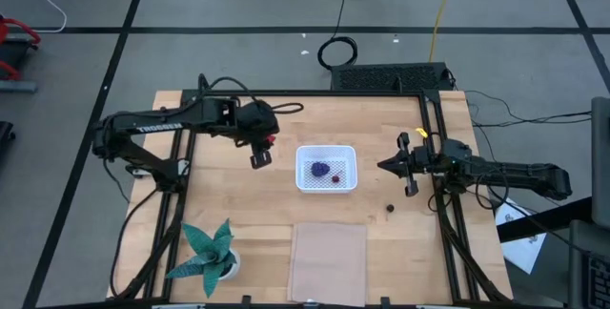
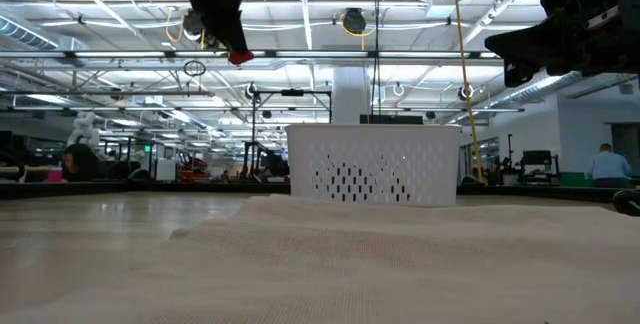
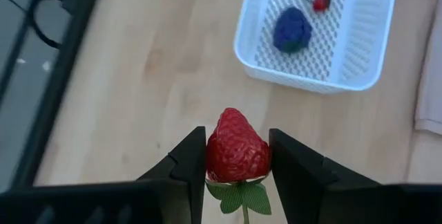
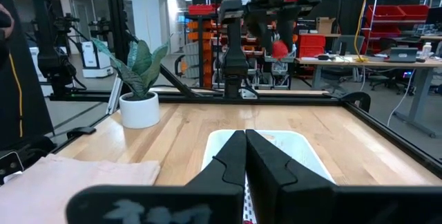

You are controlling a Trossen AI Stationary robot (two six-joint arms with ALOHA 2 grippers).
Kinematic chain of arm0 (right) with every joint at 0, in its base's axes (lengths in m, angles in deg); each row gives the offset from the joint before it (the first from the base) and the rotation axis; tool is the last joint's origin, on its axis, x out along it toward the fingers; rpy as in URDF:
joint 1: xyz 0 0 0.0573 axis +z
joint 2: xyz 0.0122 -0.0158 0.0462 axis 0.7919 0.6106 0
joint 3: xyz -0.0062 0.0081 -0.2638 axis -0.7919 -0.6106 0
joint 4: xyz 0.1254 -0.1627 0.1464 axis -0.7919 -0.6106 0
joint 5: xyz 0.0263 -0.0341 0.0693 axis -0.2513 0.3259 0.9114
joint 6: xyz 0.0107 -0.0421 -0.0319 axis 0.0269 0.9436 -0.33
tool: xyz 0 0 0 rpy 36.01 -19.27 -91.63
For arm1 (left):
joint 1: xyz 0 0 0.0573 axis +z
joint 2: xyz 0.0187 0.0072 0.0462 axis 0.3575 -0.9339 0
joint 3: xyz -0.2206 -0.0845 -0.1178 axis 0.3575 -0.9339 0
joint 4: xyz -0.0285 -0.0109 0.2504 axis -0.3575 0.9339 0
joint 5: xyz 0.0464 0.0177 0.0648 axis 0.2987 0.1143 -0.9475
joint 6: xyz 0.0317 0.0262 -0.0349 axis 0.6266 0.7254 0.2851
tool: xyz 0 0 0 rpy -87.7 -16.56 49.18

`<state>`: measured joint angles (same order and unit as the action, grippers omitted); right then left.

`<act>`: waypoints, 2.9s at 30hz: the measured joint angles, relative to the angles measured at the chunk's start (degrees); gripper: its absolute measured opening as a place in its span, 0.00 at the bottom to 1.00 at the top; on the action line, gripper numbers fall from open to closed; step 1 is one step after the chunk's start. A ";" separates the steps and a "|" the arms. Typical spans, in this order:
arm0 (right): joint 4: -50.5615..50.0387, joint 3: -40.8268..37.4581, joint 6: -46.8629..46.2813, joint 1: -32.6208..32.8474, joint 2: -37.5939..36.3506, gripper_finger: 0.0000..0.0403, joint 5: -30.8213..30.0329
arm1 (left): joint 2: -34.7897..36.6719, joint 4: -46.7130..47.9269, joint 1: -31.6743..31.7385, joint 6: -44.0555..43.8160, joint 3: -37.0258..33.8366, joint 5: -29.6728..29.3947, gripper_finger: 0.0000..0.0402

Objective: Pick and placing Produce into tupperware
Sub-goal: Put the strawberry into the white bin

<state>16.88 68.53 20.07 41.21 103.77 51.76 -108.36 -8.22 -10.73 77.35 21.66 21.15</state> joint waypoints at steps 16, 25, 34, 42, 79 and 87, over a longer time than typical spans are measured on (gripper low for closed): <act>0.37 0.01 -0.17 0.00 0.24 0.00 0.00 | -18.06 3.76 -5.77 4.32 17.53 4.69 0.32; 0.37 0.01 -0.09 0.00 0.28 0.00 0.00 | -27.36 5.23 -6.62 8.58 30.77 9.34 0.32; 0.39 0.01 -0.04 0.00 0.28 0.00 0.00 | -34.57 8.13 -9.80 11.82 38.58 12.31 0.32; 0.39 -0.01 -0.18 0.00 0.28 0.00 0.00 | -37.99 6.74 -12.39 14.70 38.58 11.99 0.32; 0.19 0.01 -0.02 0.02 0.74 0.00 0.00 | -42.45 -10.51 -1.55 29.49 26.75 21.01 0.32; 0.42 0.00 -0.02 0.02 0.98 0.00 0.00 | -43.83 -9.06 -0.55 28.37 26.77 21.02 0.32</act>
<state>17.30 68.53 20.05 41.23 104.75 51.76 -152.19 -17.27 -11.28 105.73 48.43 42.16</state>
